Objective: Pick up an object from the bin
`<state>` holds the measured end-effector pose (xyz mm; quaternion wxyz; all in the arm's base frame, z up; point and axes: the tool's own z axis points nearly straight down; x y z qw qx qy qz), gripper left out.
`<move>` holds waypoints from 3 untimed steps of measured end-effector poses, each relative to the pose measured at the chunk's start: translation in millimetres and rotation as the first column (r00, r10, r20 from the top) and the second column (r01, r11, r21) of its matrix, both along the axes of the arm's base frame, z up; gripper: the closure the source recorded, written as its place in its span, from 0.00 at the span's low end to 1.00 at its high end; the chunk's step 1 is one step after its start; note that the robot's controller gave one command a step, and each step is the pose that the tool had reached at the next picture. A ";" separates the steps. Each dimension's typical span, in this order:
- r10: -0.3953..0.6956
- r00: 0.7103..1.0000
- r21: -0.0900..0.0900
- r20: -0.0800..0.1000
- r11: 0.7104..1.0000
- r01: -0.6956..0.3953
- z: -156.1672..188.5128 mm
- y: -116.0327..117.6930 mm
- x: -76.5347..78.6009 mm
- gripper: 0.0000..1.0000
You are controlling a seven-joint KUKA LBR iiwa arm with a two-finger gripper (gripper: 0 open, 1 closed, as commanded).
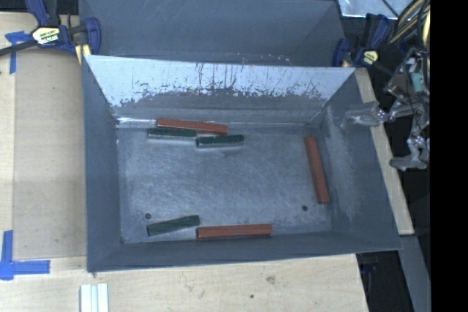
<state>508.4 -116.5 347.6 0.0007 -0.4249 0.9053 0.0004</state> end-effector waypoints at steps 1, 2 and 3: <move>0.192 0.981 -0.003 0.006 0.981 -0.192 32.8 -0.9 3.5 0.00; 0.448 0.894 -0.005 0.005 0.894 -0.448 -175.1 -7.5 22.7 1.00; 0.486 0.874 0.014 0.014 0.874 -0.486 -271.4 2.5 35.0 0.00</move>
Offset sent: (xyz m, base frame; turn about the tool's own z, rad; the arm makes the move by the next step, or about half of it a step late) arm 0.0306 -0.0097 -0.2776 -0.5109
